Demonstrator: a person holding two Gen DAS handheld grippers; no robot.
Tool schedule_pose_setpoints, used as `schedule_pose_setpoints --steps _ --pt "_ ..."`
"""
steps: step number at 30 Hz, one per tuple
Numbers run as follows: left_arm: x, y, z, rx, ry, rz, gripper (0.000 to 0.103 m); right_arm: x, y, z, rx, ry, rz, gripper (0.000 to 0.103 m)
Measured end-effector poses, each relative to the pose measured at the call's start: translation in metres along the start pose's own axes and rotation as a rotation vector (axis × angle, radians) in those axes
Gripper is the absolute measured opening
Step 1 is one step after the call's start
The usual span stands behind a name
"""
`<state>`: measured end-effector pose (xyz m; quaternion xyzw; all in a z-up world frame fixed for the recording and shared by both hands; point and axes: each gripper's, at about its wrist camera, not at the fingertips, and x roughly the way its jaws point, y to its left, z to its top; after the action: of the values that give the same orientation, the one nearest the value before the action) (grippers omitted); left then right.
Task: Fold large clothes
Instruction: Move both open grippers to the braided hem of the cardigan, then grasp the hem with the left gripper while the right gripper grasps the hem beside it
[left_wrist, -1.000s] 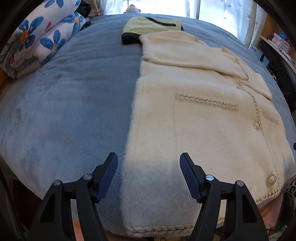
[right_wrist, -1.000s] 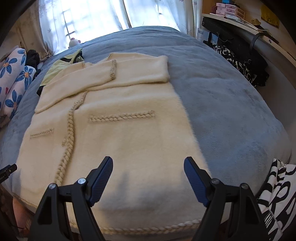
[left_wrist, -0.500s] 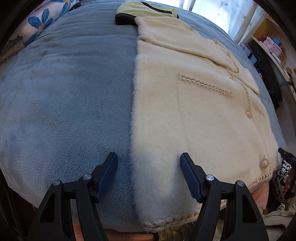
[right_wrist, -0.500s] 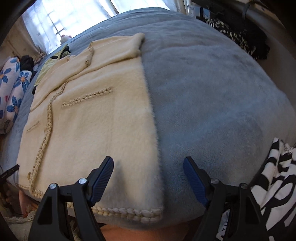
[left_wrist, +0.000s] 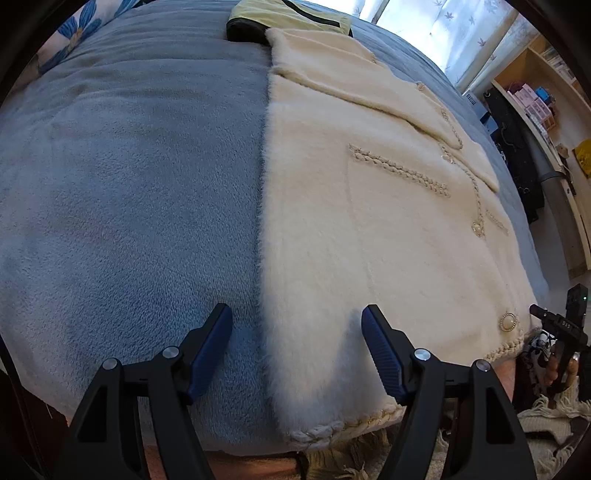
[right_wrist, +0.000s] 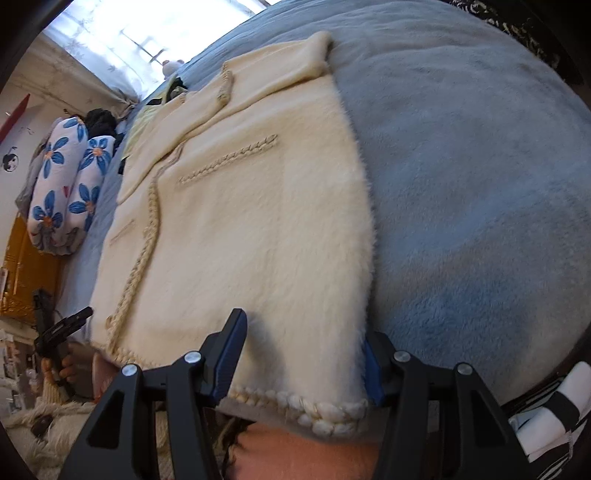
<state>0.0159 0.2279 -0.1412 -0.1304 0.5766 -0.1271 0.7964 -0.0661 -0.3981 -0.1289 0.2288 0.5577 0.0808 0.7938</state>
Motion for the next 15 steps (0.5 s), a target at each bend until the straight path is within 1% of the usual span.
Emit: schedule_pose_setpoints --steps 3,6,8,11,12,13,14,15 --pt "-0.001 0.001 -0.003 0.014 0.010 -0.034 0.071 -0.001 -0.006 -0.005 0.022 0.015 0.053 0.056" --pt "0.004 -0.001 -0.004 0.027 0.024 -0.095 0.075 0.003 -0.010 -0.005 0.053 0.015 0.095 0.056" --pt "0.009 -0.006 -0.004 0.033 0.033 -0.118 0.081 0.010 -0.008 -0.004 0.066 0.016 0.103 0.056" --pt "0.020 -0.019 -0.002 0.070 0.038 -0.117 0.090 0.018 -0.003 -0.001 0.067 0.010 0.129 0.056" --pt "0.023 -0.025 -0.002 0.087 0.035 -0.106 0.090 0.022 0.000 0.001 0.066 0.011 0.132 0.053" --pt "0.026 -0.029 -0.001 0.098 0.033 -0.090 0.090 0.025 0.005 0.002 0.059 0.014 0.128 0.046" --pt "0.027 -0.033 -0.001 0.106 0.030 -0.078 0.088 0.027 0.008 0.003 0.054 0.016 0.123 0.041" --pt "0.027 -0.037 -0.001 0.115 0.020 -0.064 0.083 0.029 0.013 0.004 0.047 0.023 0.123 0.030"
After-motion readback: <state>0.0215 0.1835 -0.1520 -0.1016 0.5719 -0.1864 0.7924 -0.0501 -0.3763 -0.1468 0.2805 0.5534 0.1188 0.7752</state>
